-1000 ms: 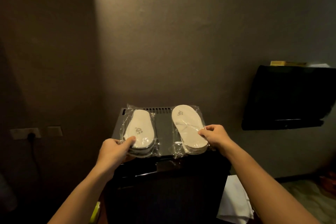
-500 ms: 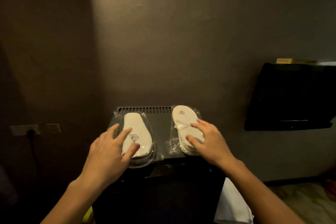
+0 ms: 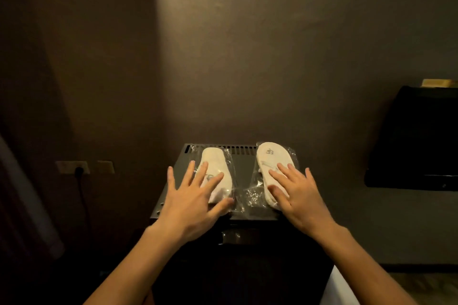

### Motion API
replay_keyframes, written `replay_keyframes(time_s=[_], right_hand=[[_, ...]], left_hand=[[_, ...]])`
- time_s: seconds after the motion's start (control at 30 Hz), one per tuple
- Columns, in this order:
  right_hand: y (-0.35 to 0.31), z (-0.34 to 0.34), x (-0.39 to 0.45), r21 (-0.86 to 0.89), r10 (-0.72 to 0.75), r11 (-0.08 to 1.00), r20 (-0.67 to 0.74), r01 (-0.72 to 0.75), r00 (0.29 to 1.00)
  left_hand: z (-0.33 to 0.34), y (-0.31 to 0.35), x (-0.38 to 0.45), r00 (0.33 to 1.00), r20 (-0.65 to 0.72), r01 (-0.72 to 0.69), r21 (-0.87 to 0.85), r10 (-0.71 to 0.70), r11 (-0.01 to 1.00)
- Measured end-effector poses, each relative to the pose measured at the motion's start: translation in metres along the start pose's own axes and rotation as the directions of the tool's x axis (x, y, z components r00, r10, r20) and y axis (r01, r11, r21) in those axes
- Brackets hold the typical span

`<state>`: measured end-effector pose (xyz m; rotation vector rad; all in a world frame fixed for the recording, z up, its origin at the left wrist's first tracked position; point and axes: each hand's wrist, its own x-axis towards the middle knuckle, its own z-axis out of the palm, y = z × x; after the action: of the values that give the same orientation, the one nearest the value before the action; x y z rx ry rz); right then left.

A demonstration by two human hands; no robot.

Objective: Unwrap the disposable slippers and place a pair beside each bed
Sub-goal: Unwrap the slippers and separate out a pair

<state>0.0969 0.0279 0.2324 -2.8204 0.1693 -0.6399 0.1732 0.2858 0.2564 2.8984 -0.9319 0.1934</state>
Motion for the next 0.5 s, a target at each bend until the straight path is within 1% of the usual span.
replay_keyframes(time_s=[0.03,0.07,0.1,0.17,0.2,0.27,0.33,0.37,0.4,0.43,0.47,0.5], right_hand=[[-0.008,0.000,-0.002,0.032,-0.040,0.999,-0.097,0.044,0.995],[-0.017,-0.001,-0.003,0.060,-0.089,0.993,-0.171,0.101,0.981],[-0.028,-0.001,-0.005,0.082,-0.138,0.984,-0.210,0.158,0.968],[-0.048,-0.001,-0.007,0.131,-0.194,0.965,-0.218,0.226,0.956],[-0.055,-0.002,-0.008,0.159,-0.203,0.958,-0.217,0.240,0.955],[-0.063,-0.003,-0.009,0.214,-0.189,0.947,-0.229,0.239,0.955],[-0.063,-0.003,-0.011,0.290,-0.143,0.933,-0.243,0.213,0.959],[-0.062,-0.003,-0.012,0.332,-0.116,0.922,-0.255,0.200,0.960],[-0.063,-0.003,-0.012,0.370,-0.087,0.910,-0.270,0.187,0.959],[-0.063,-0.003,-0.012,0.403,-0.056,0.899,-0.283,0.172,0.958],[-0.065,-0.004,-0.012,0.442,-0.021,0.884,-0.288,0.152,0.957],[-0.069,-0.004,-0.010,0.496,0.023,0.858,-0.292,0.130,0.956]], left_hand=[[0.001,0.002,-0.001,0.999,-0.022,-0.025,0.016,0.026,1.000],[0.004,0.003,-0.002,0.999,-0.016,-0.051,0.024,0.051,0.998],[0.008,0.002,-0.003,0.998,0.006,-0.069,0.020,0.069,0.997],[0.015,-0.002,-0.005,0.997,0.032,-0.066,-0.024,0.067,0.998],[0.018,-0.004,-0.008,0.998,0.001,-0.060,-0.049,0.060,0.997],[0.025,-0.009,-0.015,0.990,-0.125,-0.078,-0.052,0.071,0.996],[0.033,-0.015,-0.024,0.965,-0.249,-0.110,-0.073,0.089,0.991],[0.035,-0.018,-0.028,0.946,-0.316,-0.119,-0.145,0.068,0.982],[0.034,-0.023,-0.031,0.918,-0.396,-0.129,-0.277,0.009,0.952],[0.029,-0.026,-0.035,0.883,-0.459,-0.144,-0.467,-0.101,0.872],[0.019,-0.026,-0.040,0.839,-0.487,-0.179,-0.670,-0.245,0.720],[0.008,-0.024,-0.045,0.798,-0.457,-0.233,-0.835,-0.392,0.499]])
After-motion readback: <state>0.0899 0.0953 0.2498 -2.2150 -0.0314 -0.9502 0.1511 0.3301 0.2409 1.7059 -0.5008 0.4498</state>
